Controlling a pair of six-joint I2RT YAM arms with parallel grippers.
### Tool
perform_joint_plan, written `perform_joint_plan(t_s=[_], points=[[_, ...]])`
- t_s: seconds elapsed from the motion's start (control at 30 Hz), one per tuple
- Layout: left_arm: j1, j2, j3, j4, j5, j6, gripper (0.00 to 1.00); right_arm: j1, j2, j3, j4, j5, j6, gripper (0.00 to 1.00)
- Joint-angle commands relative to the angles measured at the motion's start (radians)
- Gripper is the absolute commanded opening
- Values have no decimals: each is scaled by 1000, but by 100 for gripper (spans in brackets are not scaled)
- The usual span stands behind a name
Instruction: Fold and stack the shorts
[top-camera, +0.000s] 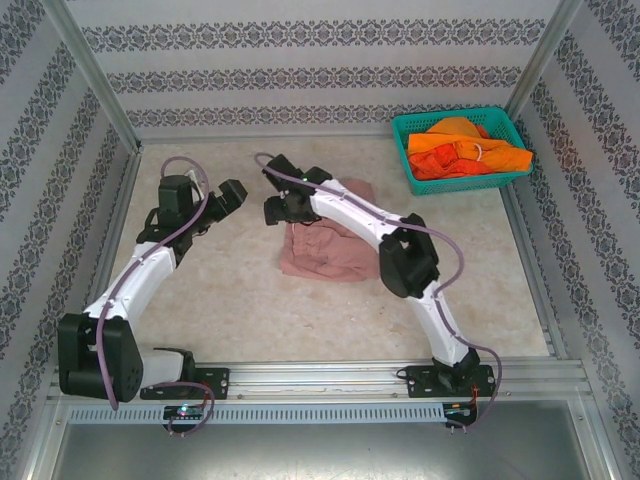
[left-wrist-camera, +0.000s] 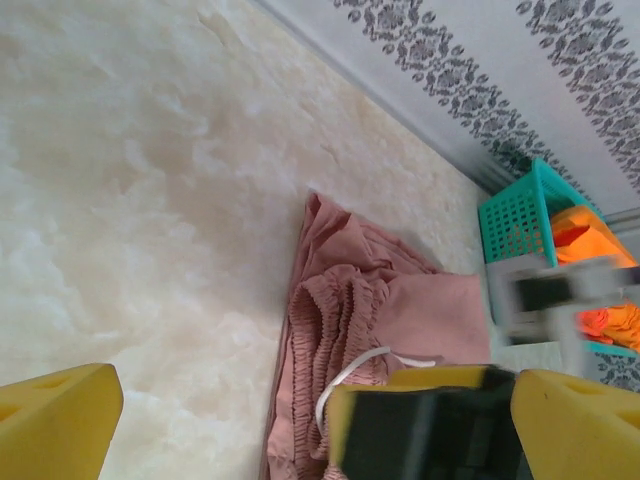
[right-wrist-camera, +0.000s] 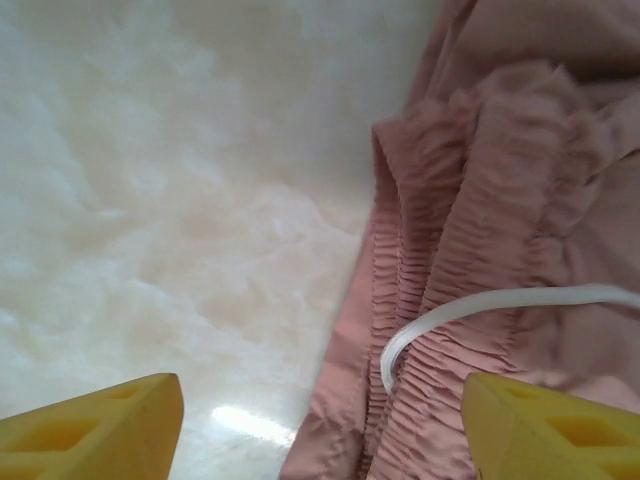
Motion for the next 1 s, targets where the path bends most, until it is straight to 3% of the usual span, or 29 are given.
perform_joint_plan(t_s=[0.0, 0.13, 0.27, 0.63, 0.97], points=[[16, -27, -17, -38, -13, 20, 100, -3, 102, 70, -191, 78, -53, 67], [19, -31, -32, -35, -3, 16, 100, -16, 115, 19, -213, 97, -64, 55], [20, -31, -44, -24, 1, 15, 100, -69, 40, -139, -179, 55, -49, 45], [22, -30, -78, 8, 12, 5, 100, -268, -258, -634, -42, -91, -84, 41], [27, -38, -89, 18, 10, 1, 100, -450, -362, -791, -93, -75, -207, 38]])
